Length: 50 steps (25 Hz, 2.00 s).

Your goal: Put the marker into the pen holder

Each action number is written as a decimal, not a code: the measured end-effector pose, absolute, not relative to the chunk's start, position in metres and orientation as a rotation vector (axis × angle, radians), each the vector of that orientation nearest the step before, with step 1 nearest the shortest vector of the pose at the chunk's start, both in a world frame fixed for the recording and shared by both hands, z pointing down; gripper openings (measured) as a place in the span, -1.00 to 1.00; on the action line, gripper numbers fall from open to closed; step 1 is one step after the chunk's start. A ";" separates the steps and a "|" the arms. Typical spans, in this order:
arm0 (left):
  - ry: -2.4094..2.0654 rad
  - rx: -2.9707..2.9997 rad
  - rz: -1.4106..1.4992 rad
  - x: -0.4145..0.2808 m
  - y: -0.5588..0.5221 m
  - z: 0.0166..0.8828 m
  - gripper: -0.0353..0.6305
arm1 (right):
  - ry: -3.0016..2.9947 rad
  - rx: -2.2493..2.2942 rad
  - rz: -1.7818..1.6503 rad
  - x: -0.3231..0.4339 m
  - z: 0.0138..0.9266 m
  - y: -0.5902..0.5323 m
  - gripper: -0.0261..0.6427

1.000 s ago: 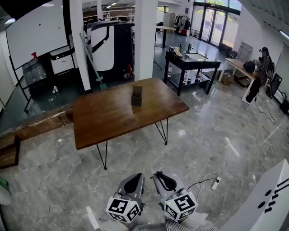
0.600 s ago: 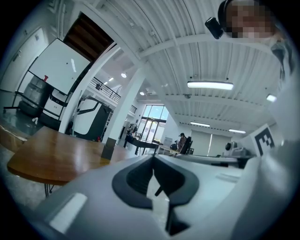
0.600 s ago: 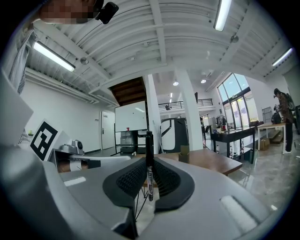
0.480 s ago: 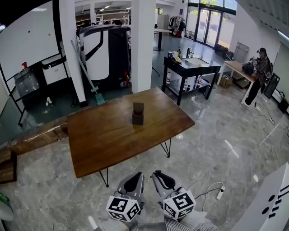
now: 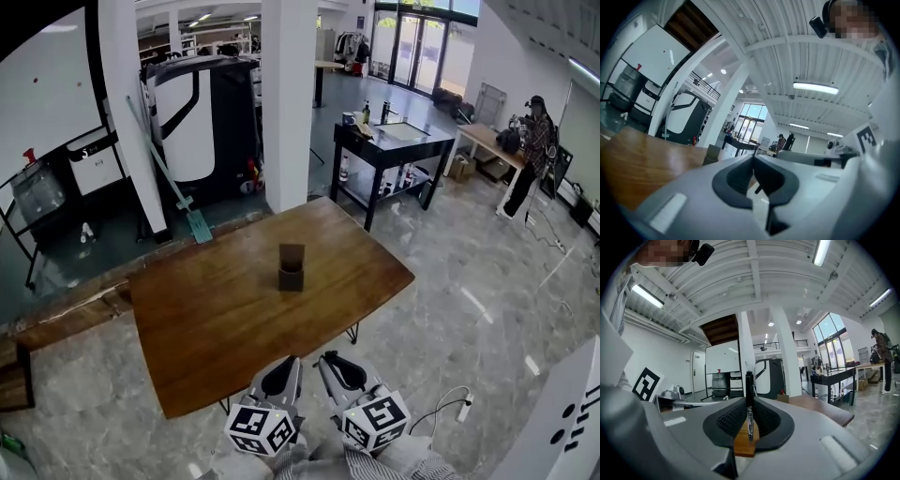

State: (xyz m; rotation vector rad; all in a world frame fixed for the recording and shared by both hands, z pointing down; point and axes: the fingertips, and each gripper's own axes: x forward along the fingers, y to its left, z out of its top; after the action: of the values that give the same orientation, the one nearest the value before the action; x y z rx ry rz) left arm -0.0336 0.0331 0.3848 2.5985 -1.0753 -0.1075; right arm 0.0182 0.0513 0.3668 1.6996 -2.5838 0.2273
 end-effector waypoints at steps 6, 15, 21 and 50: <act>-1.089 2.575 -0.096 -0.037 0.003 0.394 -0.88 | -2.586 1.691 0.252 0.016 0.374 0.018 -0.82; -1.120 2.557 -0.075 -0.021 -0.061 0.407 -0.88 | -2.588 1.663 0.278 0.034 0.389 -0.050 -0.82; -1.155 2.525 -0.076 -0.002 -0.112 0.413 -0.88 | -2.608 1.639 0.292 0.056 0.390 -0.105 -0.82; -1.270 2.403 -0.036 0.006 -0.244 0.447 -0.88 | -2.613 1.494 0.325 0.071 0.417 -0.267 -0.82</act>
State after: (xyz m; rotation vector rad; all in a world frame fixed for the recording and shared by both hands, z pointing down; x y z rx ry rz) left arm 0.0064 -0.2439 0.4466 2.4032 -1.2701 -0.0363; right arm 0.0708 -0.2674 0.4175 1.4943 -2.6127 0.3252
